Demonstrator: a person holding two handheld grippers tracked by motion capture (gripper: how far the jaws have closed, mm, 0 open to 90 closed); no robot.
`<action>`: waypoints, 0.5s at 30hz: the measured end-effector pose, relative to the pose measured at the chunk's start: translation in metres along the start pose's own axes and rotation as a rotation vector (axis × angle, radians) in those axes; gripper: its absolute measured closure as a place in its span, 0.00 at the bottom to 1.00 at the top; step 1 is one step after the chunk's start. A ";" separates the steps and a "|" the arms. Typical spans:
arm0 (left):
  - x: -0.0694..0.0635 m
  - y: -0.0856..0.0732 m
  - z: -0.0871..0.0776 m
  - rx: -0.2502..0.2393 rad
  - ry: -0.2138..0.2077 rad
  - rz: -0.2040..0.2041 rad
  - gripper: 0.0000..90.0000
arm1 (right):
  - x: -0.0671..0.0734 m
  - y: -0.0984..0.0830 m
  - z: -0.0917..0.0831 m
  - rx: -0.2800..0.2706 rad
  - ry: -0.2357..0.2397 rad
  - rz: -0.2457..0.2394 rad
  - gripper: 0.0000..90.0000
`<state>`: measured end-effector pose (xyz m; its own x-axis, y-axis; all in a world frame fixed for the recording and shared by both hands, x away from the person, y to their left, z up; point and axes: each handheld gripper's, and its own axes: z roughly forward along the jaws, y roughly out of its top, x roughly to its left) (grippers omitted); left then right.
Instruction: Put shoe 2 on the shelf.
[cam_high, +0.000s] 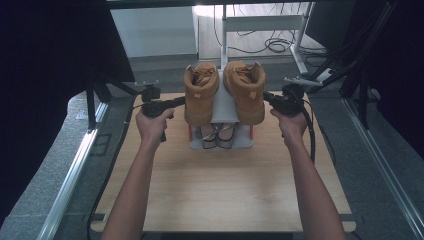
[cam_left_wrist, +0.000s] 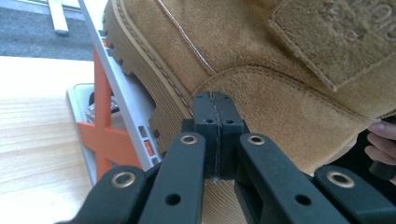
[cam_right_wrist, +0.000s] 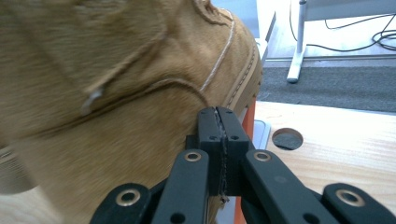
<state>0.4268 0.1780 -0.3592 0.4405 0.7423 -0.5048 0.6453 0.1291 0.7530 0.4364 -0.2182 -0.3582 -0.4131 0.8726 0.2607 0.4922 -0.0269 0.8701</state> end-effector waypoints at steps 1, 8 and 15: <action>0.001 0.000 0.001 0.001 -0.002 0.000 1.00 | 0.000 0.001 0.002 0.003 -0.005 -0.005 0.99; 0.002 0.001 0.005 -0.005 -0.018 -0.018 1.00 | -0.005 0.000 0.009 -0.004 0.037 0.035 0.99; 0.000 0.000 0.010 -0.004 -0.039 -0.026 1.00 | 0.004 -0.004 0.019 -0.017 0.092 0.058 0.99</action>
<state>0.4330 0.1715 -0.3632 0.4478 0.7123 -0.5404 0.6542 0.1510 0.7411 0.4475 -0.2059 -0.3684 -0.4531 0.8211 0.3472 0.5046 -0.0849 0.8591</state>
